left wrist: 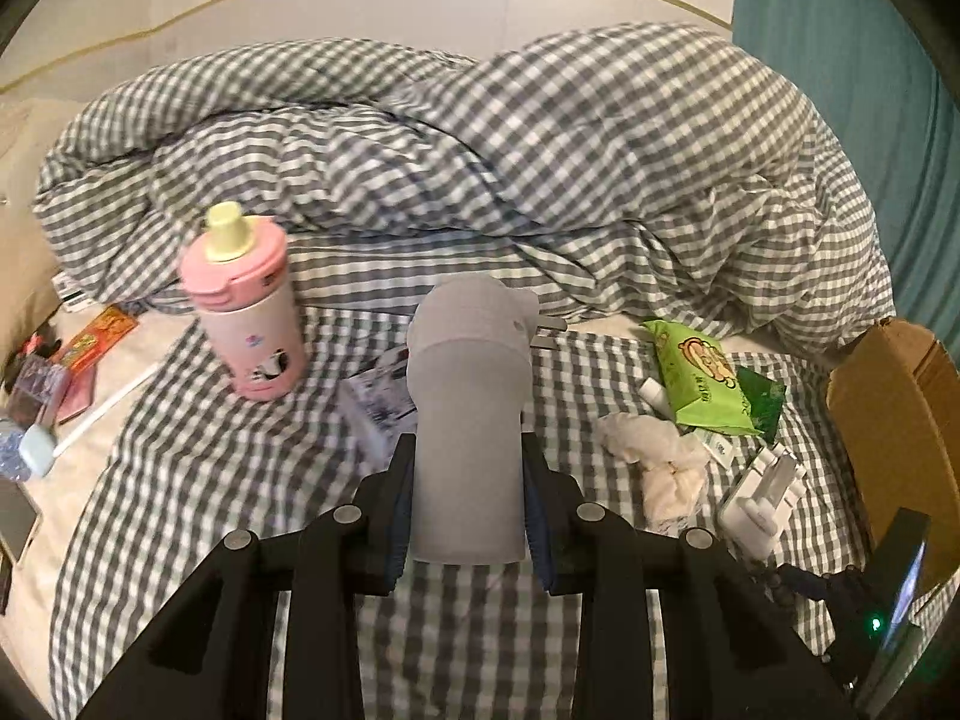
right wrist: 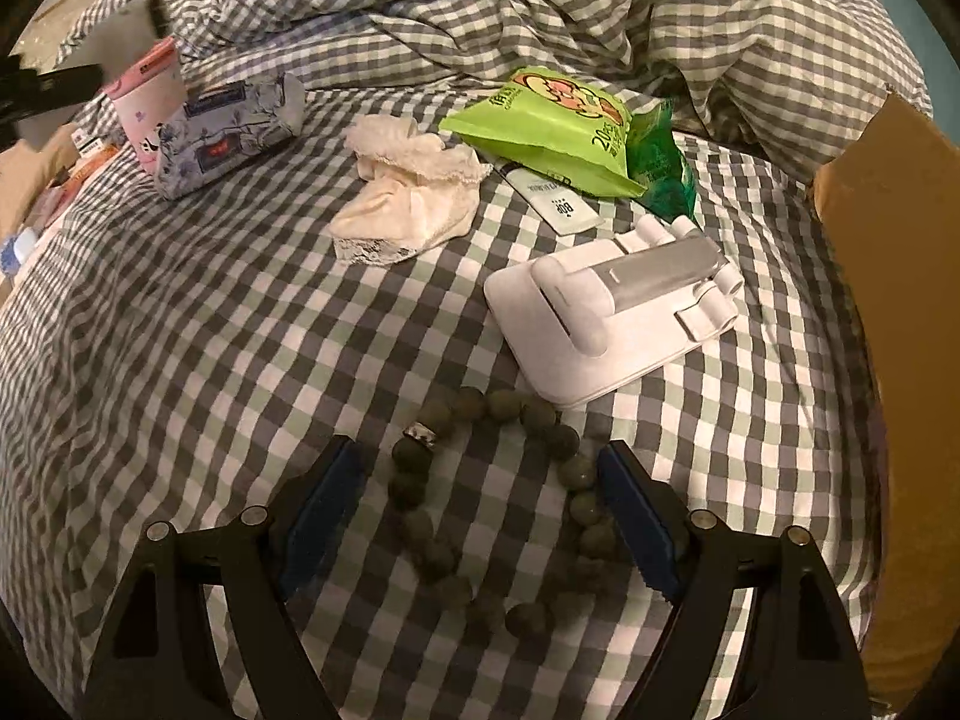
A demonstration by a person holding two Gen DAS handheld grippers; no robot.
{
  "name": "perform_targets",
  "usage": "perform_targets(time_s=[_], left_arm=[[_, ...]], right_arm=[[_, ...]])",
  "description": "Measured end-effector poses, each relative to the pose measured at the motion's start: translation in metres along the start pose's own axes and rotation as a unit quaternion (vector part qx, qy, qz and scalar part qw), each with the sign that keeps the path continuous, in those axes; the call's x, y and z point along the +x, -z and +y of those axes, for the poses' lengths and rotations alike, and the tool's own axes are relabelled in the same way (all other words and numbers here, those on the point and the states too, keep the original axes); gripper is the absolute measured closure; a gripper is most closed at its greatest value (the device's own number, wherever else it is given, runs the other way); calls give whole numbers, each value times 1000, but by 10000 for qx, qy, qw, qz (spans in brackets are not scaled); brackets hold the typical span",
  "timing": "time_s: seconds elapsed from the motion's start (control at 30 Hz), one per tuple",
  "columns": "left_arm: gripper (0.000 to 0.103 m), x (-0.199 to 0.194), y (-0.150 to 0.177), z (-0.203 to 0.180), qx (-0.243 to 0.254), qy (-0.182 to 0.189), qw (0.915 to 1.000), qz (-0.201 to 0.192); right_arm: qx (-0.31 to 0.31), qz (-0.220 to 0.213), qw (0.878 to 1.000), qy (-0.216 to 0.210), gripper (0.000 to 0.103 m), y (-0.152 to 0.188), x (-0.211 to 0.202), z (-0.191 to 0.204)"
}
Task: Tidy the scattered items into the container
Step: 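Grasp the white plastic cup with the left tool while the right tool reaches toward the bead bracelet, then grasp the dark bead bracelet with the right tool while the left tool holds the cup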
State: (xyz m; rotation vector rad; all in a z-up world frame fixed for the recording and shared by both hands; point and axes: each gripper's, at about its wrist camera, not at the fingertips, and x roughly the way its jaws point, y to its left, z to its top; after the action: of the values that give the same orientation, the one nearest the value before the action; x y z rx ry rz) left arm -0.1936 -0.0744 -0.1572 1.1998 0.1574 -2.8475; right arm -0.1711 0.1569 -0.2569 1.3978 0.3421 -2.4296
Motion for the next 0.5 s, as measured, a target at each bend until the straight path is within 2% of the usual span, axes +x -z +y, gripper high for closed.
perform_targets(time_s=[0.27, 0.37, 0.5], left_arm=[[71, -23, 9, 10, -112, -103, 9999, -9], [71, -31, 12, 9, -75, -117, 9999, -6], [71, -45, 14, 6, -24, -91, 10000, -31]], right_arm=[[28, 20, 10000, 62, 26, -1, 2, 3], [26, 30, 10000, 49, 34, 0, 1, 4], [61, 59, 9999, -71, 56, 0, -1, 5]])
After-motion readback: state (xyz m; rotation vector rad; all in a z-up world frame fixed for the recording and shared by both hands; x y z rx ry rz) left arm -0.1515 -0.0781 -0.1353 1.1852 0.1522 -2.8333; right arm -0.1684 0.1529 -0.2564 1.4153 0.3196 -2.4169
